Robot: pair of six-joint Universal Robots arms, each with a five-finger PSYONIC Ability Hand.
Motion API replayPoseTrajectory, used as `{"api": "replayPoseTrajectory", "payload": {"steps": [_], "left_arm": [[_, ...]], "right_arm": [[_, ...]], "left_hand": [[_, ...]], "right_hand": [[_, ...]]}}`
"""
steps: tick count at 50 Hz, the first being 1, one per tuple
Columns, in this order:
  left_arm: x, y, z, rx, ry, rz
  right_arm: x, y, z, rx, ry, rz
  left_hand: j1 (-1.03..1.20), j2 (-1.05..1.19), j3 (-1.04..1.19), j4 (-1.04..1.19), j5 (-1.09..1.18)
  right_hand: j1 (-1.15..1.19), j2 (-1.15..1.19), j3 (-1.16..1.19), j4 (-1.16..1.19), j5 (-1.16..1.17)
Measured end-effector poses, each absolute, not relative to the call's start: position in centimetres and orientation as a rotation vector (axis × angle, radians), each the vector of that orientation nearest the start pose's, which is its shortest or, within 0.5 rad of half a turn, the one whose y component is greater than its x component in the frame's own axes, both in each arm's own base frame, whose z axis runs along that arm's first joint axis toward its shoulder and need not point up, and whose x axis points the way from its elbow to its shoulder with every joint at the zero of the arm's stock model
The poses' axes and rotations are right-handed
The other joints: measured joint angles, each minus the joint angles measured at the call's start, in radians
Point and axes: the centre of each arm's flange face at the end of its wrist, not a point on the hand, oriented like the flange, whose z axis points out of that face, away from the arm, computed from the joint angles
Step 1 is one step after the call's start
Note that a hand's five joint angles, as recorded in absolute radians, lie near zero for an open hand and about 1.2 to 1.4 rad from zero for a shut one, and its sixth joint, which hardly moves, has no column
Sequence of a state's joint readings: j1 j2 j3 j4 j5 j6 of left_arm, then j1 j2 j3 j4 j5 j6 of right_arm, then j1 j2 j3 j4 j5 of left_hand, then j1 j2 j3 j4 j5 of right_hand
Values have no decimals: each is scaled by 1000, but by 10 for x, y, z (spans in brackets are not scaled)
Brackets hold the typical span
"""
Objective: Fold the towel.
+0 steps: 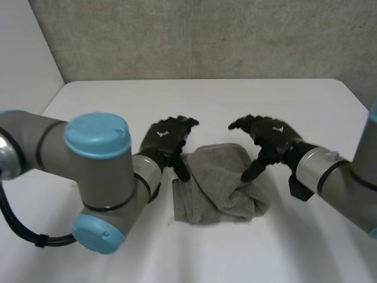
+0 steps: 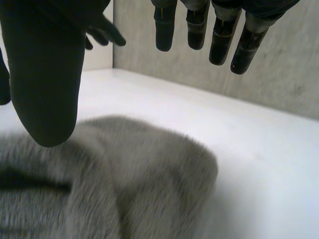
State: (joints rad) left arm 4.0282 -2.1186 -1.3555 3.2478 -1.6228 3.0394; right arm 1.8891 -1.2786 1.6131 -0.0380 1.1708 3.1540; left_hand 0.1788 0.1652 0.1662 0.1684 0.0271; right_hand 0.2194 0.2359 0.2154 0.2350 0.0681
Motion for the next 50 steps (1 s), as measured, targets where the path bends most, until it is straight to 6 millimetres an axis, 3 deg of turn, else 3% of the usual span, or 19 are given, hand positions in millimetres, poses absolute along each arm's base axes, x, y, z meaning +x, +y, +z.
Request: {"api": "replayPoseTrajectory", "payload": {"steps": [6, 10, 16, 21, 23, 25, 30, 34, 36, 42, 50], "left_arm": [[-344, -236, 206, 709, 2737, -2222], [-347, -236, 212, 710, 2728, -2255], [-366, -230, 212, 759, 2743, -2299], [-392, -224, 188, 813, 2815, -2267], [-392, -224, 188, 813, 2815, -2267], [-405, -224, 170, 840, 2846, -2238], [-413, -227, 154, 857, 2859, -2215], [-413, -228, 147, 865, 2862, -2195], [-411, -228, 138, 878, 2865, -2150], [-400, -228, 129, 901, 2851, -2074], [-359, -244, 125, 932, 2721, -1928]], "right_arm": [[252, -253, 249, -633, 2025, -1575], [247, -253, 258, -622, 2034, -1586], [229, -262, 266, -581, 2091, -1615], [213, -277, 248, -593, 2179, -1618], [213, -277, 248, -593, 2179, -1618], [211, -285, 227, -628, 2228, -1586], [213, -293, 199, -653, 2280, -1538], [214, -297, 188, -655, 2301, -1524], [216, -300, 179, -652, 2320, -1517], [222, -299, 175, -660, 2306, -1518], [249, -282, 167, -748, 2237, -1482]], "left_hand": [[0, 0, 0, 0, 0], [0, 2, 2, 1, 0], [4, 17, 15, 12, 0], [20, 34, 33, 30, 1], [20, 34, 33, 30, 1], [25, 43, 42, 39, 3], [41, 56, 55, 52, 21], [41, 57, 55, 54, 22], [41, 58, 57, 54, 22], [41, 58, 57, 54, 22], [37, 50, 51, 48, 17]], "right_hand": [[0, 0, 0, 0, 0], [0, 0, 0, 0, 0], [0, 0, 0, 0, 0], [0, 0, 0, 0, 0], [0, 0, 0, 0, 0], [0, 0, 0, 0, 0], [0, 0, 0, 0, 0], [0, 0, 0, 0, 0], [0, 0, 0, 0, 0], [0, 0, 0, 0, 0], [0, 0, 0, 0, 0]]}}
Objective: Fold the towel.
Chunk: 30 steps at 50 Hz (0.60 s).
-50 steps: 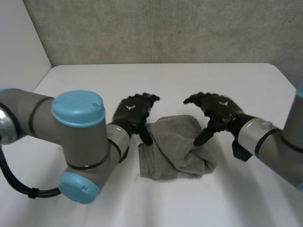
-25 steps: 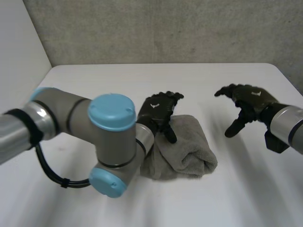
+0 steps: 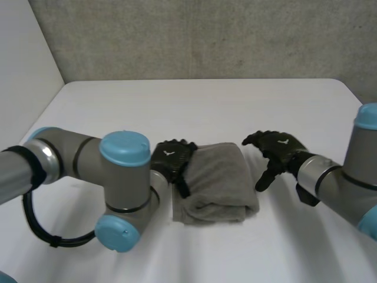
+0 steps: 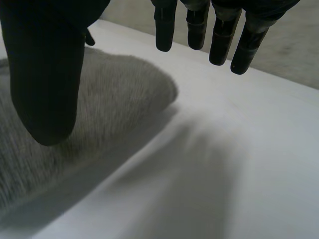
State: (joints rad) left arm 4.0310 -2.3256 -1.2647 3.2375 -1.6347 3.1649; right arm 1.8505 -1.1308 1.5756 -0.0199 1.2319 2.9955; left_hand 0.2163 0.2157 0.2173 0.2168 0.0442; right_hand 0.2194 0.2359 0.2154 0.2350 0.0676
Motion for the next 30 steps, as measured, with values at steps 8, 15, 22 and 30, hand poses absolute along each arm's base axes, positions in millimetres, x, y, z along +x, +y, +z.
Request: {"api": "replayPoseTrajectory", "payload": {"steps": [8, 15, 22, 30], "left_arm": [[-335, -254, 120, 898, 2656, -1808], [-333, -248, 115, 902, 2670, -1763], [-338, -240, 127, 917, 2662, -1813], [-338, -240, 200, 849, 2542, -2094]], "right_arm": [[269, -269, 152, -825, 2216, -1419], [274, -270, 144, -838, 2226, -1398], [274, -275, 155, -830, 2211, -1439], [270, -281, 227, -787, 2078, -1687]], "left_hand": [[-7, -13, -13, -13, -11], [-24, -27, -28, -28, -17], [-30, -36, -37, -36, -18], [-31, -40, -41, -40, -18]], "right_hand": [[0, 0, 0, 0, 0], [0, 0, 0, 0, 0], [0, 0, 0, 0, 0], [0, 0, 0, 0, 0]]}}
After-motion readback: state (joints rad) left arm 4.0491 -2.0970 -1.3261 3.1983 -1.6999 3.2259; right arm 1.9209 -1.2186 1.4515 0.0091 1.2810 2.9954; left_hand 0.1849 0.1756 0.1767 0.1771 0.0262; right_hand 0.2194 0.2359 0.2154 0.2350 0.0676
